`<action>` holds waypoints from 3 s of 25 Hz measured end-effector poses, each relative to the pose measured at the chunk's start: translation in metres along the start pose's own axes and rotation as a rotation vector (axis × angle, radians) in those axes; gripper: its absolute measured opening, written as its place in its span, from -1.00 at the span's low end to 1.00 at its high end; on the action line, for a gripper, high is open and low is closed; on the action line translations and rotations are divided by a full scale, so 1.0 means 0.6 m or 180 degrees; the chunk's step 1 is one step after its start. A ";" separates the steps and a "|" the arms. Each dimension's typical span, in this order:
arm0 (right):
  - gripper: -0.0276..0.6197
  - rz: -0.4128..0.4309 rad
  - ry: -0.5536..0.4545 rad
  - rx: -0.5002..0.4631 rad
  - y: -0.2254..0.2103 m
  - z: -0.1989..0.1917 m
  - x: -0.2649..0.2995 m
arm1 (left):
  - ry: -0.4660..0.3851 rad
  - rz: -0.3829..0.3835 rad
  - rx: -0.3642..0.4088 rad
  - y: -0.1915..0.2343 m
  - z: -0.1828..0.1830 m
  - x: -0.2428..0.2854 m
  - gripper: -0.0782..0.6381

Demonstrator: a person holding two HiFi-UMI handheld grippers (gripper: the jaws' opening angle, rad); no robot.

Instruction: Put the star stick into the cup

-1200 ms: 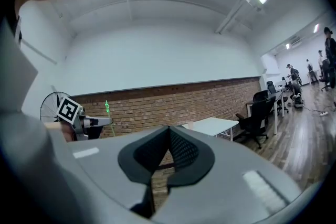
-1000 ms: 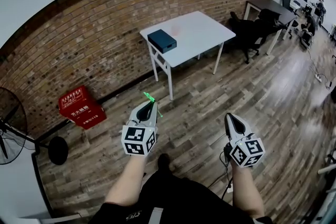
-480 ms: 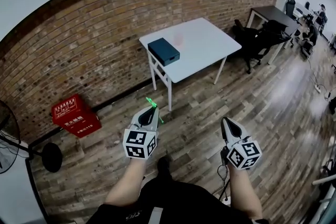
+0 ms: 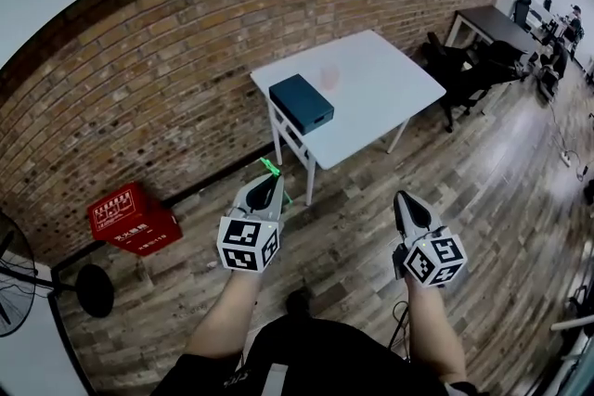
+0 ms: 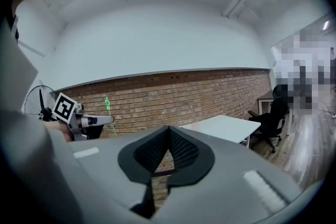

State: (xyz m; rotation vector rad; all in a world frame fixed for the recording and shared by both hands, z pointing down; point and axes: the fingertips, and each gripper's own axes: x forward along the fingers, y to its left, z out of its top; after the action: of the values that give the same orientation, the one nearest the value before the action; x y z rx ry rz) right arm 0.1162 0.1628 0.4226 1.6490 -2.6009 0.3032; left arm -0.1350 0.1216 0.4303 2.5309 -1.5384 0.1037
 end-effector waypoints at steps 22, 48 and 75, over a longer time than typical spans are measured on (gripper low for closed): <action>-0.91 0.0184 0.0233 0.0246 -0.119 -0.019 0.277 | 0.0141 0.0038 -0.0060 0.127 0.008 0.243 -0.74; -0.91 0.0550 0.0636 0.0452 -0.317 0.019 0.705 | 0.0271 -0.0029 -0.0195 0.261 0.082 0.690 -0.74; -0.91 0.0432 0.0823 0.0639 -0.414 0.006 0.849 | 0.0263 -0.0440 -0.0158 0.302 0.117 0.953 -0.74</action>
State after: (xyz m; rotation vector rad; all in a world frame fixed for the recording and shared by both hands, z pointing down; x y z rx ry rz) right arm 0.1204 -0.3945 0.5272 1.3750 -2.5561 0.7530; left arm -0.0333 -0.4727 0.4688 2.5510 -1.3155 0.1476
